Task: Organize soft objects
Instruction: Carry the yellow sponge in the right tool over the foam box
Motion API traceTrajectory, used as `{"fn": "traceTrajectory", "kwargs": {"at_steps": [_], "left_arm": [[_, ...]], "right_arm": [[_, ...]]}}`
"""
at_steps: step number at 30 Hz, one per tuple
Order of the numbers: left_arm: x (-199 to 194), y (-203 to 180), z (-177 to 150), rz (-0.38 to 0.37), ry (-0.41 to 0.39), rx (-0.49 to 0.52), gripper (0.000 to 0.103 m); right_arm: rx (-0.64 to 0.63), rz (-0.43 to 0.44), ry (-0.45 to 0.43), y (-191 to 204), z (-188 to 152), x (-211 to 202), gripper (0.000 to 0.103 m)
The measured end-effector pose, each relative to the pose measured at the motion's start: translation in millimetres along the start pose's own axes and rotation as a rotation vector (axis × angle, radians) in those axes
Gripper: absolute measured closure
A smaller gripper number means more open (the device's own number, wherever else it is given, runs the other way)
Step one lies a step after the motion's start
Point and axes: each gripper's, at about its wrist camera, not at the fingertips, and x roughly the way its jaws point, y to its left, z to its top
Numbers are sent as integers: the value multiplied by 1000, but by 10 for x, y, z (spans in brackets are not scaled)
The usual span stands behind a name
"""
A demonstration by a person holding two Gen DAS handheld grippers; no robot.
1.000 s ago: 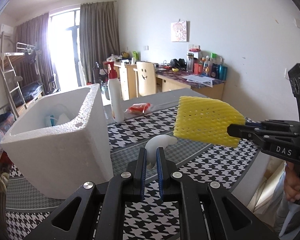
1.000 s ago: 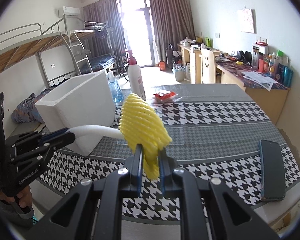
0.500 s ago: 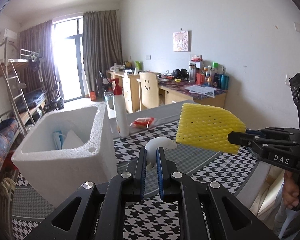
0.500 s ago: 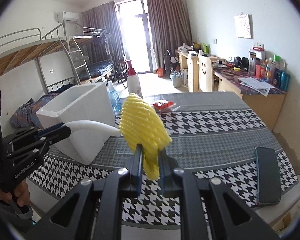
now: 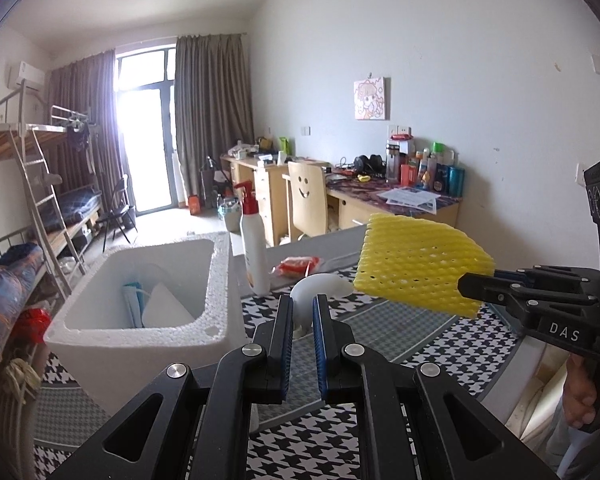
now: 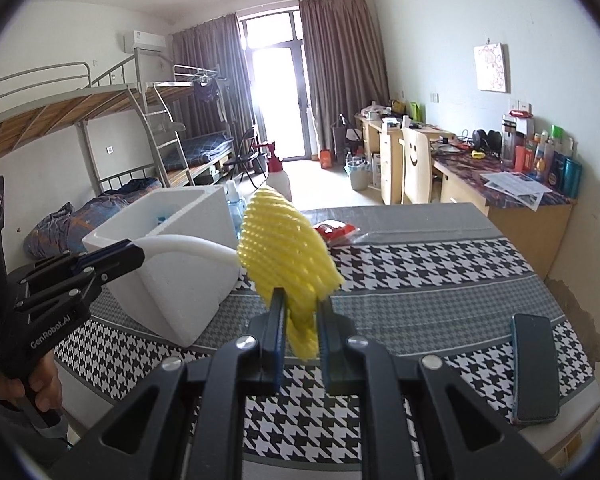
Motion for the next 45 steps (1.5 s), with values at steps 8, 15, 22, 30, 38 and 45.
{"fn": "traceTrajectory", "kwargs": {"at_steps": [8, 15, 22, 30, 38, 45], "left_arm": [[-28, 43, 72, -7, -30, -4, 92], [-46, 88, 170, 11, -45, -10, 92], [-24, 184, 265, 54, -54, -25, 92], [-52, 262, 342, 93, -77, -36, 92], [-45, 355, 362, 136, -85, -50, 92], [-21, 506, 394, 193, -85, -71, 92]], "right_arm": [[-22, 12, -31, 57, 72, -13, 86], [-25, 18, -38, 65, 134, 24, 86], [-21, 26, -62, 81, 242, 18, 86], [-60, 55, -84, 199, 341, 16, 86], [-73, 75, -79, 243, 390, 106, 86], [-87, 105, -86, 337, 450, 139, 86]]}}
